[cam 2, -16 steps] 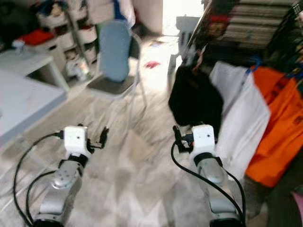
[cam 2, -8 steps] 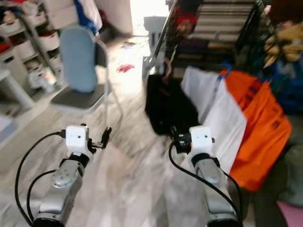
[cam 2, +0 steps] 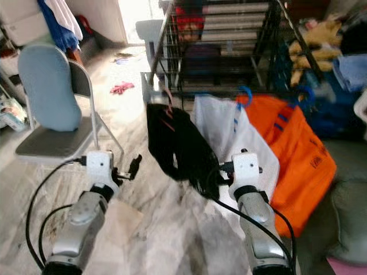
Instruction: Hang hanger
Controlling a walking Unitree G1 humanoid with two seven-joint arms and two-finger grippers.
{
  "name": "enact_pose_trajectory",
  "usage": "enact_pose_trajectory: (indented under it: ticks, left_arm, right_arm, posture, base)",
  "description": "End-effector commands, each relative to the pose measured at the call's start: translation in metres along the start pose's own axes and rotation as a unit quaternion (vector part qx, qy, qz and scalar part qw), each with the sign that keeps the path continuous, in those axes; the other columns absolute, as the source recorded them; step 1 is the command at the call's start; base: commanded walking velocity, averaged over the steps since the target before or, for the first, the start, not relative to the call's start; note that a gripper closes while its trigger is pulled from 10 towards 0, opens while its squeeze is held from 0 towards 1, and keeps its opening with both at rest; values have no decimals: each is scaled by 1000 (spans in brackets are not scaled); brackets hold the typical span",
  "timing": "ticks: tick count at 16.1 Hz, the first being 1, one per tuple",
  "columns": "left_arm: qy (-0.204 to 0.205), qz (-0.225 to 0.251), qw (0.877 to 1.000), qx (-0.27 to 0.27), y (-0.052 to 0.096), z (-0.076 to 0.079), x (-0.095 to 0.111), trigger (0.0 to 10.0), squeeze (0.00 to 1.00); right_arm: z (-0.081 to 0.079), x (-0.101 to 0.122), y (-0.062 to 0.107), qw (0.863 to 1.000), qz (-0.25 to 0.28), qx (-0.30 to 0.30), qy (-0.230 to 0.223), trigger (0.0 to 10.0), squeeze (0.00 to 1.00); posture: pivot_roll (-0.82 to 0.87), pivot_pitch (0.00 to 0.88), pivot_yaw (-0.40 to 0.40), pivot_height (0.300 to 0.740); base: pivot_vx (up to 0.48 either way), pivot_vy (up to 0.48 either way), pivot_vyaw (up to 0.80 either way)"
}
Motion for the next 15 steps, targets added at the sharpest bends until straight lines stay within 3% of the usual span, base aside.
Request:
enact_pose_trajectory:
  ticks: [1, 15]
  left_arm:
    - [-3, -17, 1000, 11, 4, -12, -7, 10000, 0]
    - [-8, -26, 1000, -14, 6, -5, -9, 10000, 0]
  right_arm:
    - [-13, 1, -2, 1000, 4, 17, -5, 10000, 0]
    - [-12, 1, -4, 1000, 5, 9, 3, 10000, 0]
  posture:
    - [-122, 0, 55, 740]
    - [-120, 0, 53, 740]
  base:
    - [0, 446, 0]
    - [0, 472, 0]
Point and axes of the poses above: a point about 5 cm out from each wrist's last joint towards the gripper, its own y axis pointing back from the gripper into the wrist, its own x axis along the axis of the wrist's last joint, z = x × y, the point moved 3 cm from there along -y, pointing out of the wrist towards the gripper, and after that the axes turned 10 degrees about -y, right-handed, at the moved point
